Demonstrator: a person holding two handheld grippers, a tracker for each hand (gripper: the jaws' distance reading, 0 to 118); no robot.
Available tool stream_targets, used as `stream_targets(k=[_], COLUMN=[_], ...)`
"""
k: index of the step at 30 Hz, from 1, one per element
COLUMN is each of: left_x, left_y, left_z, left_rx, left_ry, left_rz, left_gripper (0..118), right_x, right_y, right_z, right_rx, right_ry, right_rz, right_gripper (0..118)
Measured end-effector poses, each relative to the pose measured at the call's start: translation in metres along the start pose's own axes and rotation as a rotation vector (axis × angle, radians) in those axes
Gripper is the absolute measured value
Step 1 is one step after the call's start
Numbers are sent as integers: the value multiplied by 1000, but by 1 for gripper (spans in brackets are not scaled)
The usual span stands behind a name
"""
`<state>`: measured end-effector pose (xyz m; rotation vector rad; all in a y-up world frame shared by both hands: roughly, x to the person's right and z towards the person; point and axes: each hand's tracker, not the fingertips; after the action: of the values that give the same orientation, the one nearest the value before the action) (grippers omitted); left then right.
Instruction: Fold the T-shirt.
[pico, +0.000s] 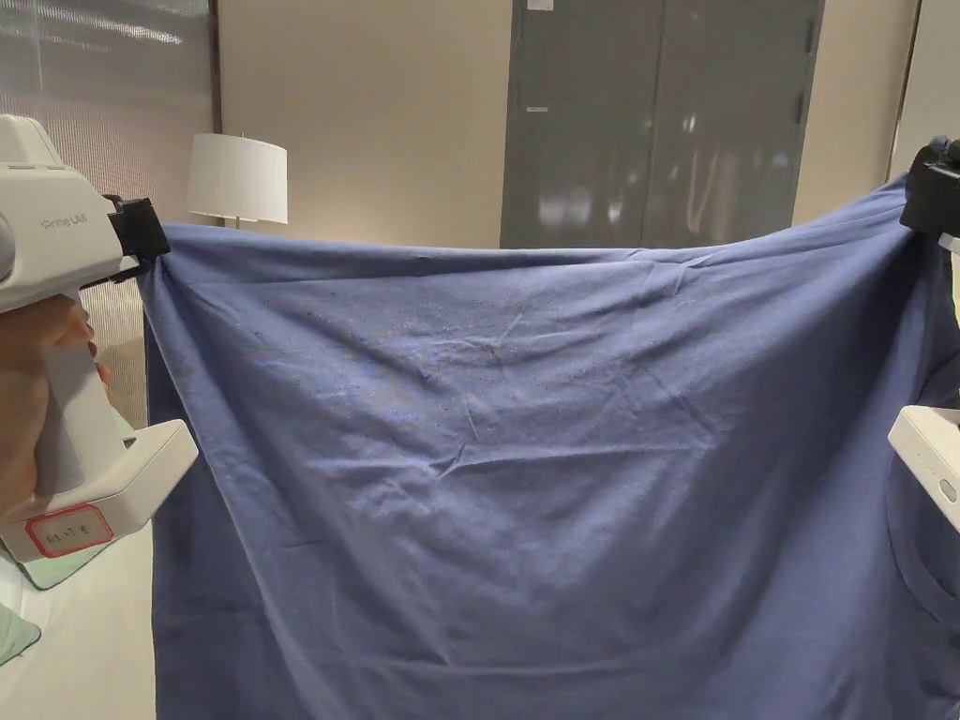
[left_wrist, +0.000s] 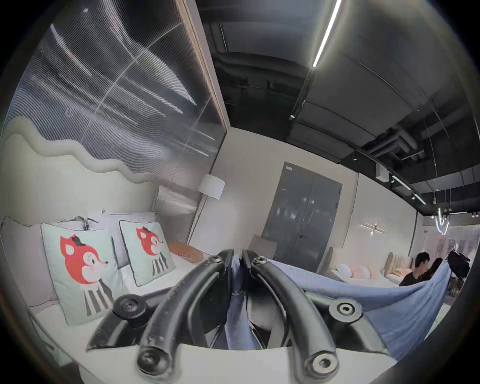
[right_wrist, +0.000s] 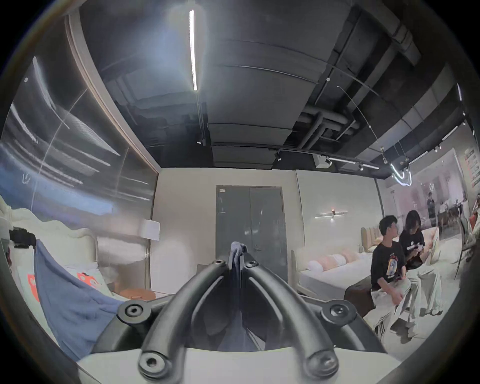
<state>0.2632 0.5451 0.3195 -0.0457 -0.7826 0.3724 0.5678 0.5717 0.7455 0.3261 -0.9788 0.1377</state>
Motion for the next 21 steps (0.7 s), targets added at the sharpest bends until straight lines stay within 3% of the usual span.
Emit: stream_targets(k=[10,21], left_x=[-2,-8], left_y=[-11,-61], left_z=[-114,-161], left_rx=[6,15], left_ry=[12,21], left_rz=[74,49], left_gripper=[4,4], right_x=[-23,-30], right_y=[-45,-110], right_z=[-105,-161], right_rx=[8,-46], right_ry=[-18,-26], right_rz=[84,98], right_gripper=[4,4])
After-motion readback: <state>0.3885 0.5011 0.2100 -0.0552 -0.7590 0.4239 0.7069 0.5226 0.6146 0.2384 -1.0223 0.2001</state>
